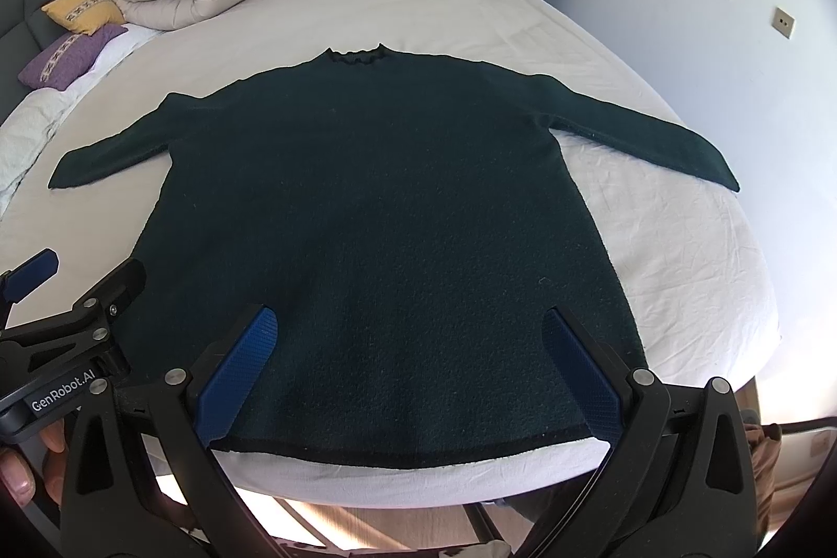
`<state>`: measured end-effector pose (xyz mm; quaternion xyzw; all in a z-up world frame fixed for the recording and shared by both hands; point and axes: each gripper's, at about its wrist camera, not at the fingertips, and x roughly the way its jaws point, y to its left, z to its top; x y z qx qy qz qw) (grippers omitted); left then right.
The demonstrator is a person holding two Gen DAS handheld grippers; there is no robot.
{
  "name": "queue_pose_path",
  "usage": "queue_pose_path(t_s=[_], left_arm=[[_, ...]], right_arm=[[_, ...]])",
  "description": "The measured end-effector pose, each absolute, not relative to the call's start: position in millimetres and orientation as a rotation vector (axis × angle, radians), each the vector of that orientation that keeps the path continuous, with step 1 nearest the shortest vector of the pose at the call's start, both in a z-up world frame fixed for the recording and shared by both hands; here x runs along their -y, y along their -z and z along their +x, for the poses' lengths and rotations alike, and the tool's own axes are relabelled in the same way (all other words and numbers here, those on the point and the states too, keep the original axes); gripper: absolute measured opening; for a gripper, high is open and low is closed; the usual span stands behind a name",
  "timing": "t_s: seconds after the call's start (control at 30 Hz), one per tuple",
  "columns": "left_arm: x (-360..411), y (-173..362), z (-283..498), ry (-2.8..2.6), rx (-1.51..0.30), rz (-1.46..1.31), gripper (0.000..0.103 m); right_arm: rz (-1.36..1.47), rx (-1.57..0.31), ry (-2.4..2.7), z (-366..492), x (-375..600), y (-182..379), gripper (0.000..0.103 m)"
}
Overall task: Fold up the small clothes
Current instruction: 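Grasp the sweater sleeve nearest the left tool and lift it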
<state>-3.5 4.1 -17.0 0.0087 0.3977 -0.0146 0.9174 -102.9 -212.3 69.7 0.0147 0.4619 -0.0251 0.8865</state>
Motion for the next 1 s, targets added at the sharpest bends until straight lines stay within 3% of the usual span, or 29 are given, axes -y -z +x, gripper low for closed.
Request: queue_pose_path(t_s=[0.4, 0.67, 0.77, 1.0], left_arm=[[-46.4, 27.2, 15.2, 0.080, -0.835, -0.118, 0.103], [-128.8, 42.3, 50.1, 0.162, -0.816, -0.428, 0.103], [-165.1, 56.8, 75.5, 0.161, -0.914, -0.530, 0.103], [-294.0, 78.7, 129.5, -0.012, -0.769, -0.837, 0.103]], right_arm=[[0.029, -0.961, 0.062, -88.8, 209.6, -62.5, 0.103], [0.206, -0.863, 0.029, -66.9, 226.4, -68.3, 0.103], [0.230, -0.858, 0.020, -50.5, 227.3, -67.8, 0.103], [0.240, -0.884, -0.013, -12.5, 215.8, -52.1, 0.103]])
